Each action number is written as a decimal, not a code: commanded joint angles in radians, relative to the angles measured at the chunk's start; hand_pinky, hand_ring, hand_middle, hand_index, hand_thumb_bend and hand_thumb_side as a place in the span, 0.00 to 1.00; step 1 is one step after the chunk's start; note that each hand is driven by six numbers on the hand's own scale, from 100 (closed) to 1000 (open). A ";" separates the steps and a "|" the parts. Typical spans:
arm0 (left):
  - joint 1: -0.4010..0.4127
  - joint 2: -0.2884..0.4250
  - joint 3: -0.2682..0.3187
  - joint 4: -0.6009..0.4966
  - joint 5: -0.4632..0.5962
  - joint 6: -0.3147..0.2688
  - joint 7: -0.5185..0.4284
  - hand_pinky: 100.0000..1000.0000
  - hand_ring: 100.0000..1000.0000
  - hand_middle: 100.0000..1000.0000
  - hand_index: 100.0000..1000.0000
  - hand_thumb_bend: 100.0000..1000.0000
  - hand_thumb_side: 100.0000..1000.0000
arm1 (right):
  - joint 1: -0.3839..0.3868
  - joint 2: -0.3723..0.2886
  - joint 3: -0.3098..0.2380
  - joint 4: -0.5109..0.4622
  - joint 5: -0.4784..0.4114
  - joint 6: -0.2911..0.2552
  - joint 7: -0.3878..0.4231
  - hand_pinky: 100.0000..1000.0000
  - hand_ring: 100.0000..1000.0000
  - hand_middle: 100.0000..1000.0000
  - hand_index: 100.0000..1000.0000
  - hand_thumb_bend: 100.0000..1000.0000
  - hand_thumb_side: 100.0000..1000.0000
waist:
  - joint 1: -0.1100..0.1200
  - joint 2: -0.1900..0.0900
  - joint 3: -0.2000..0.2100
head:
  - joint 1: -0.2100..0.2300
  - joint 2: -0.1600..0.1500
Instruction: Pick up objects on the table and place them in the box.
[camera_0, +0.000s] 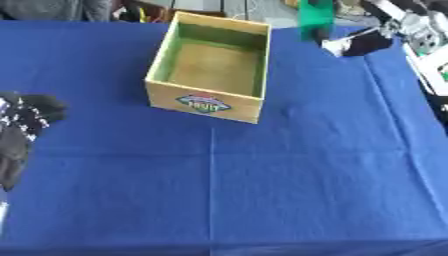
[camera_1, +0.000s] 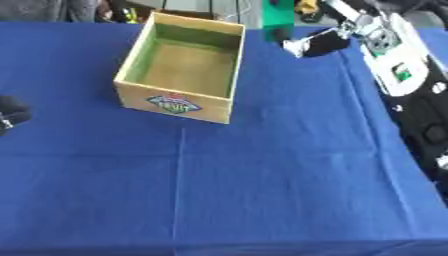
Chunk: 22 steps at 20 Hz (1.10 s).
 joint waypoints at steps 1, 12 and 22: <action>-0.006 0.011 -0.005 -0.010 0.003 -0.001 -0.007 0.82 0.74 0.56 0.65 0.33 1.00 | -0.056 0.014 0.001 0.041 0.010 -0.004 0.009 0.64 0.62 0.24 0.72 0.03 0.00 | 0.001 -0.019 0.011 | -0.013 -0.003; -0.028 0.009 -0.018 -0.012 0.002 0.001 -0.018 0.82 0.74 0.56 0.65 0.33 1.00 | -0.113 0.094 0.021 0.152 0.071 0.015 0.048 0.65 0.63 0.24 0.72 0.00 0.00 | -0.009 0.003 0.085 | -0.049 -0.050; -0.057 -0.002 -0.035 -0.014 0.005 0.005 -0.037 0.82 0.74 0.56 0.65 0.33 1.00 | -0.155 0.193 0.012 0.335 0.203 -0.061 0.041 0.66 0.65 0.28 0.73 0.00 0.00 | -0.009 0.021 0.173 | -0.094 -0.072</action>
